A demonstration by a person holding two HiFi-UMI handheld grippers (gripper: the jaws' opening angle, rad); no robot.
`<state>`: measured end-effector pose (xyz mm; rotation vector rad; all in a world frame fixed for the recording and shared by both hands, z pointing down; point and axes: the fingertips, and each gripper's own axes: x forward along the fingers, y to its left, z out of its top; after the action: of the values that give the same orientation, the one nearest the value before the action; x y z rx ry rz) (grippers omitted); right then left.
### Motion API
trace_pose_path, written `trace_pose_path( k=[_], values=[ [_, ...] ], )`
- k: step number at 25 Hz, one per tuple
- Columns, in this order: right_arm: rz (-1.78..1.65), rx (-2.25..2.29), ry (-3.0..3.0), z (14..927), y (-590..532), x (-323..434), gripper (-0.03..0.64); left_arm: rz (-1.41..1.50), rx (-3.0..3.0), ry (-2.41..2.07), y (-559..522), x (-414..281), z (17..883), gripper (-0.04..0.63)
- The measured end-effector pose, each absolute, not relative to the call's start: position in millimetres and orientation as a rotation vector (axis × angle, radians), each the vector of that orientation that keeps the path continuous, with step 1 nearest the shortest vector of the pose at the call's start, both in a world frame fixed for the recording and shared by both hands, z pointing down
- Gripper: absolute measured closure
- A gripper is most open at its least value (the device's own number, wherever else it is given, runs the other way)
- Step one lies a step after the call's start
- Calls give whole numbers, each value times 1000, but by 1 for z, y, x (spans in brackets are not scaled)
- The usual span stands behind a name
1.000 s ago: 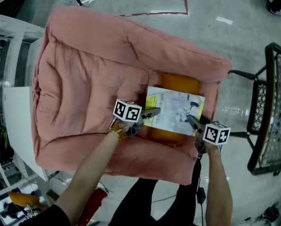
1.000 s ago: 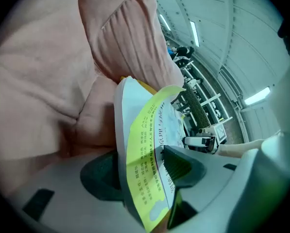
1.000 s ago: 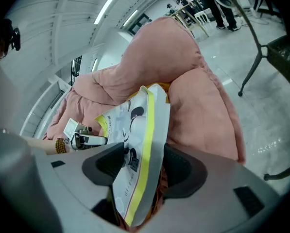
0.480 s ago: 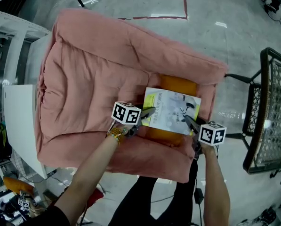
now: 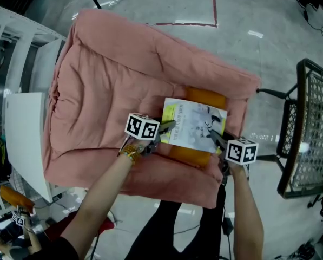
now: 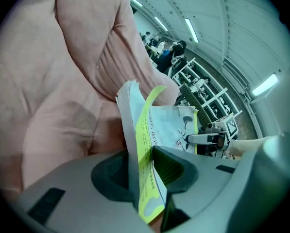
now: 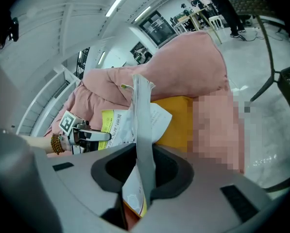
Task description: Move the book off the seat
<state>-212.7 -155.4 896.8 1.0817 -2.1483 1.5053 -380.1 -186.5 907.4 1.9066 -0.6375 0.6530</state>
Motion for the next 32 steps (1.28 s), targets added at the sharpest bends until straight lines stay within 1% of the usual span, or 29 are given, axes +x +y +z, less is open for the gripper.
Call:
trace_pose_path(
  k=[8, 13, 32],
  values=[
    [1443, 1094, -2154, 877, -162, -216, 517, 614, 1930, -661, -192, -385, 889, 472],
    [1371, 1091, -2185, 857, -168, -201, 515, 574, 1926, -694, -190, -369, 874, 471],
    [1346, 1086, -2226, 784, -148, -138, 515, 574, 1951, -723, -169, -307, 797, 471]
  ],
)
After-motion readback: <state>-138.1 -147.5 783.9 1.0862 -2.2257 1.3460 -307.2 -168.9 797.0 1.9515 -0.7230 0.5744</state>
